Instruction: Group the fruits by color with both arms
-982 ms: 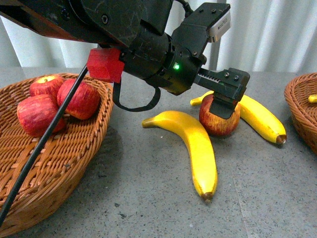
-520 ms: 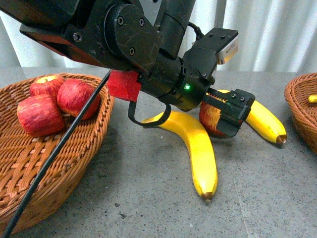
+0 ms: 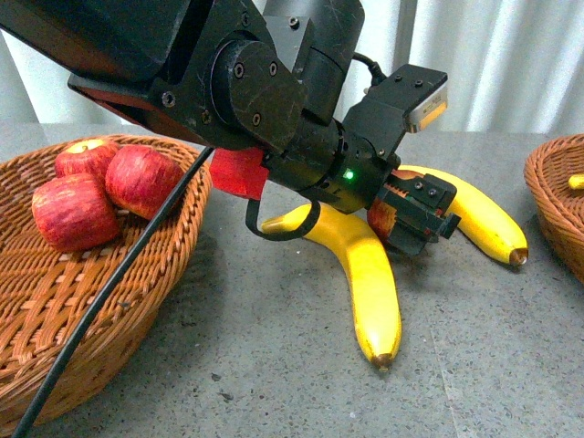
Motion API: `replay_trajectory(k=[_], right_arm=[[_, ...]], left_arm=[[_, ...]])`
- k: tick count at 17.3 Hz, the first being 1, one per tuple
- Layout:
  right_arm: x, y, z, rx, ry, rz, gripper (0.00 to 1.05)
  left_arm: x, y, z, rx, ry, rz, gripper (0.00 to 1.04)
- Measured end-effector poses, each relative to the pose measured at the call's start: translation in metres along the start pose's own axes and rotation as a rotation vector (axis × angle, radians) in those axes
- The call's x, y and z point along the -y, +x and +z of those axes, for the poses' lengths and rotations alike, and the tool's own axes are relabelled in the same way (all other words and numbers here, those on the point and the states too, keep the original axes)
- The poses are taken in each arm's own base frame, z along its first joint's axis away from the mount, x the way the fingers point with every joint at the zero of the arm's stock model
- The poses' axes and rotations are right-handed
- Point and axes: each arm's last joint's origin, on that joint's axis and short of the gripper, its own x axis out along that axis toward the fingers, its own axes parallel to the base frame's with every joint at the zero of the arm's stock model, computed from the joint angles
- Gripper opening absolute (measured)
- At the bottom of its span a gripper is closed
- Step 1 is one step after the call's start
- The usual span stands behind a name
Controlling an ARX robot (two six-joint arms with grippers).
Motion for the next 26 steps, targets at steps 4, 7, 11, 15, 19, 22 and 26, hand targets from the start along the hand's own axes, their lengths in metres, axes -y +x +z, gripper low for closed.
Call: replay_trajectory(k=[4,7,11,15,19,22,26], right_arm=[[0.000,0.000,0.000,0.000,0.000,0.000,0.98],[0.000,0.000,0.000,0.000,0.000,0.000,0.98],[0.000,0.000,0.000,0.000,0.000,0.000,0.98],[0.000,0.000,0.000,0.000,0.000,0.000,0.98],[0.000,0.000,0.000,0.000,0.000,0.000,0.98],[0.000,0.000,0.000,0.000,0.000,0.000,0.98],[0.000,0.000,0.000,0.000,0.000,0.000,0.98]], left_arm=[[0.002,-0.002,0.002,0.012,0.016,-0.001,0.68],[0.008,-0.019,0.017,0.036,0.040,0.047,0.68],[0.025,-0.070,0.048,0.118,0.078,0.140,0.67],[0.021,-0.154,0.035,0.152,-0.048,0.467,0.67],[0.013,-0.197,-0.013,0.071,-0.258,0.658,0.67],[0.006,-0.200,-0.041,0.042,-0.380,0.749,0.67],[0.001,-0.192,-0.066,0.003,-0.500,0.760,0.67]])
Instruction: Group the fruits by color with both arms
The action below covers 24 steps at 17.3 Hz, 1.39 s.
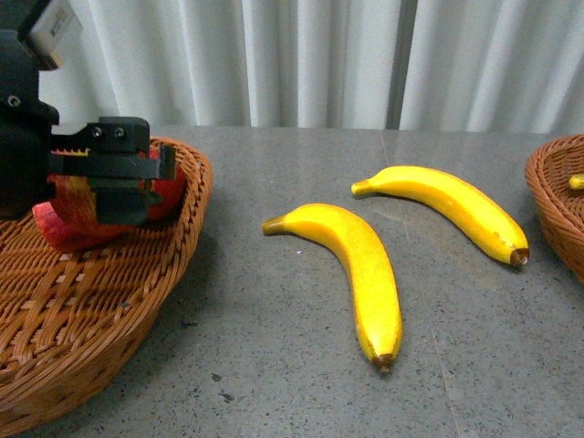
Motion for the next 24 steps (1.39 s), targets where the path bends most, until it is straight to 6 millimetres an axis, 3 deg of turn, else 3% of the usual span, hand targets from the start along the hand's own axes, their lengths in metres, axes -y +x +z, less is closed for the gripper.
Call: replay_trajectory(k=[2,5,8,15,16,18,21,24], right_arm=[[0.000,0.000,0.000,0.000,0.000,0.000,0.98],[0.000,0.000,0.000,0.000,0.000,0.000,0.98],[0.000,0.000,0.000,0.000,0.000,0.000,0.98],[0.000,0.000,0.000,0.000,0.000,0.000,0.98],[0.000,0.000,0.000,0.000,0.000,0.000,0.98],[0.000,0.000,0.000,0.000,0.000,0.000,0.98],[0.000,0.000,0.000,0.000,0.000,0.000,0.98],[0.000,0.000,0.000,0.000,0.000,0.000,0.98]], left_arm=[[0.006,0.000,-0.003,-0.004,0.004,-0.022,0.67],[0.008,0.000,-0.003,0.003,-0.001,-0.034,0.99],[0.010,-0.007,0.002,0.027,-0.017,-0.047,0.98],[0.010,-0.069,0.038,0.331,-0.018,-0.080,0.98],[0.006,-0.081,0.039,0.430,-0.037,-0.060,0.95],[-0.019,-0.094,0.013,0.571,-0.079,0.000,0.72],[-0.044,-0.093,-0.035,0.532,-0.064,0.013,0.33],[-0.058,-0.100,-0.059,0.549,-0.069,0.011,0.01]])
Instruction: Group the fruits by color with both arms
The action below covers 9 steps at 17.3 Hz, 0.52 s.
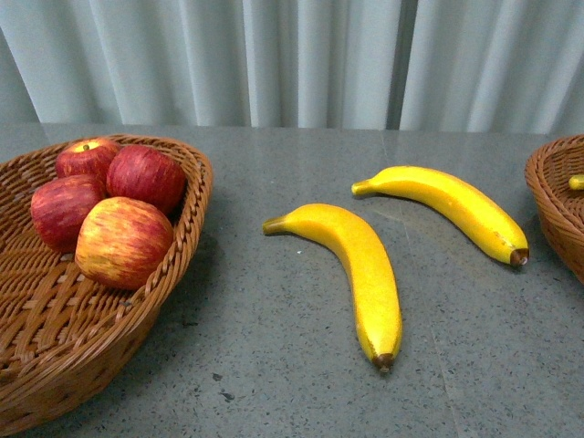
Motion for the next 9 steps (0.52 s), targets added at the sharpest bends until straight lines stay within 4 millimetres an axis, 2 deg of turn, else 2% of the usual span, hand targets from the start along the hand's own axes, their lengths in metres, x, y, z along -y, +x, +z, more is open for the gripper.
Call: replay_trajectory(k=[1,6,9], right_arm=[[0.000,0.000,0.000,0.000,0.000,0.000,0.98],[0.000,0.000,0.000,0.000,0.000,0.000,0.98],[0.000,0.000,0.000,0.001,0.000,0.000,0.98]], left_arm=[[-0.005,-0.005,-0.007,-0.009,0.004,0.006,0.01],[-0.010,-0.015,-0.015,-0.006,0.003,-0.005,0.01],[-0.025,-0.028,-0.026,-0.009,0.005,-0.004,0.01]])
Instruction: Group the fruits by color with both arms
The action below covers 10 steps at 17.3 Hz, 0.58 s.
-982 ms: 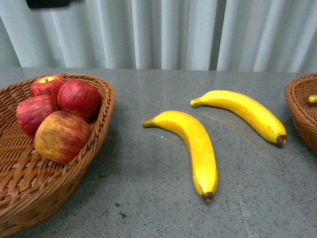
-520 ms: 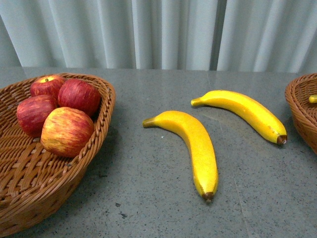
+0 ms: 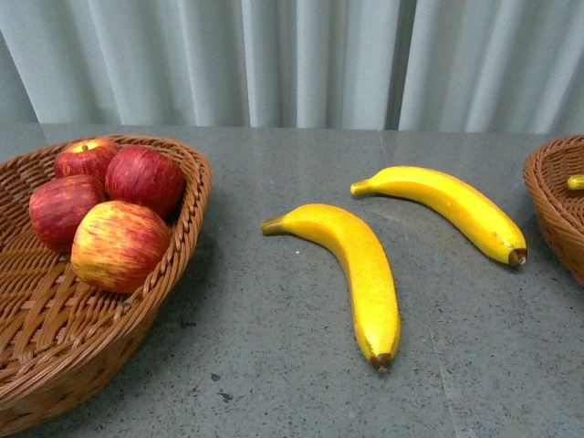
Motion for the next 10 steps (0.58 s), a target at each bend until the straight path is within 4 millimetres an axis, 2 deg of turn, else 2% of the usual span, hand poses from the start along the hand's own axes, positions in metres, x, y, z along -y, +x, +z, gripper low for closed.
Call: replay_trajectory(k=[7,10], right_arm=[[0.000,0.000,0.000,-0.001,0.000,0.000,0.98],[0.000,0.000,0.000,-0.001,0.000,0.000,0.98]], left_arm=[[-0.001,-0.015,-0.013,0.014,0.000,-0.002,0.01],[-0.001,-0.021,-0.012,0.026,0.000,-0.002,0.01]])
